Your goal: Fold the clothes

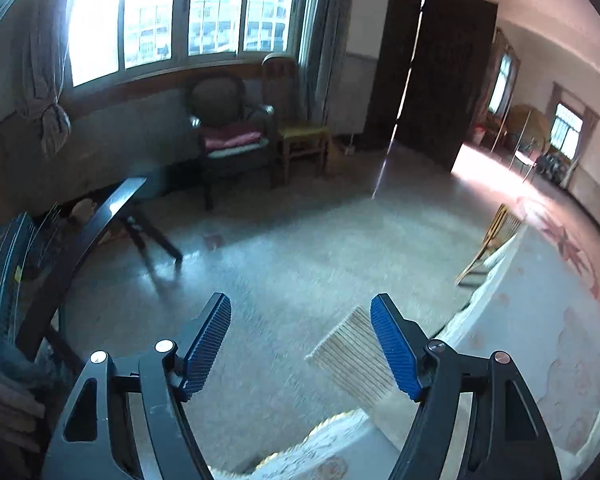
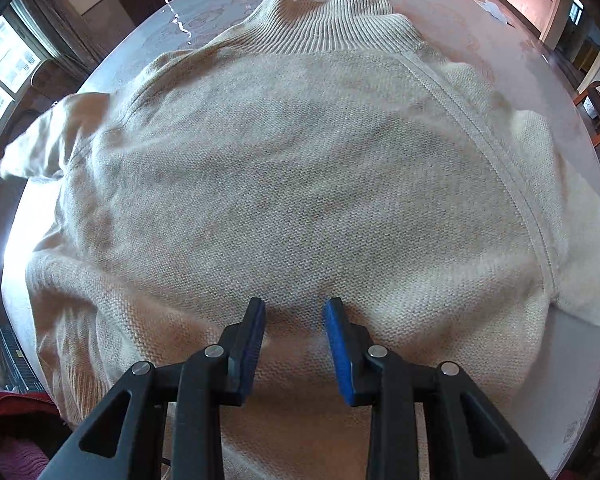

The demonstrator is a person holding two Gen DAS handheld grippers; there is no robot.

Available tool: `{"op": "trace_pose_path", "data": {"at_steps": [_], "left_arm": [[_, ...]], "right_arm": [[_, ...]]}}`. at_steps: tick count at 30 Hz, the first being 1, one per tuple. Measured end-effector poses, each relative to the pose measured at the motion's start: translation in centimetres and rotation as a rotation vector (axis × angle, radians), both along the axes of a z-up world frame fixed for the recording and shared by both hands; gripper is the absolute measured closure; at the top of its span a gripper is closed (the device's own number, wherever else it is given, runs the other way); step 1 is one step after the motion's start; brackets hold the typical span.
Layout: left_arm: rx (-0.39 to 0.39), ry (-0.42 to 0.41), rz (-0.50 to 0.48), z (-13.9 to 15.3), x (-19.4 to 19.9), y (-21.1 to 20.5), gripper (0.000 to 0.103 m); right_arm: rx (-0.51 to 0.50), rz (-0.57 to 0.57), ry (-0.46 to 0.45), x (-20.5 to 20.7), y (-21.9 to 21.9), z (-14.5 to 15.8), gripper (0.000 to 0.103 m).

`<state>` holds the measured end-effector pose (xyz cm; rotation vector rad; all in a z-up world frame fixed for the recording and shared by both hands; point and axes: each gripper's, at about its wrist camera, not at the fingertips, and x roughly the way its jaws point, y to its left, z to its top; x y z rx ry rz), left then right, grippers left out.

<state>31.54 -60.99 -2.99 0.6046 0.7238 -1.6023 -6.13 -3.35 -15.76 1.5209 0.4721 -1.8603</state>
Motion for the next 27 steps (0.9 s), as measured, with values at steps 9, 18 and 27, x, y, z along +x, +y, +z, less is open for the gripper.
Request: {"op": "trace_pose_path", "data": {"at_steps": [9,18,27], "left_arm": [[0.099,0.061,-0.335,-4.8,-10.1,13.0,0.029],[-0.143,-0.356,-0.870,-6.1,-31.3,25.8,0.029],[-0.436,-0.611,-0.808,-9.6,-34.6,24.0,0.005]], "right_arm": [[-0.042,0.004,0.036,-1.0,-0.9,1.3,0.072],[0.044,-0.098,0.280,-6.8,2.6,4.5,0.072],[0.106,-0.065,0.302,-11.5,-0.5,2.6,0.071]]}}
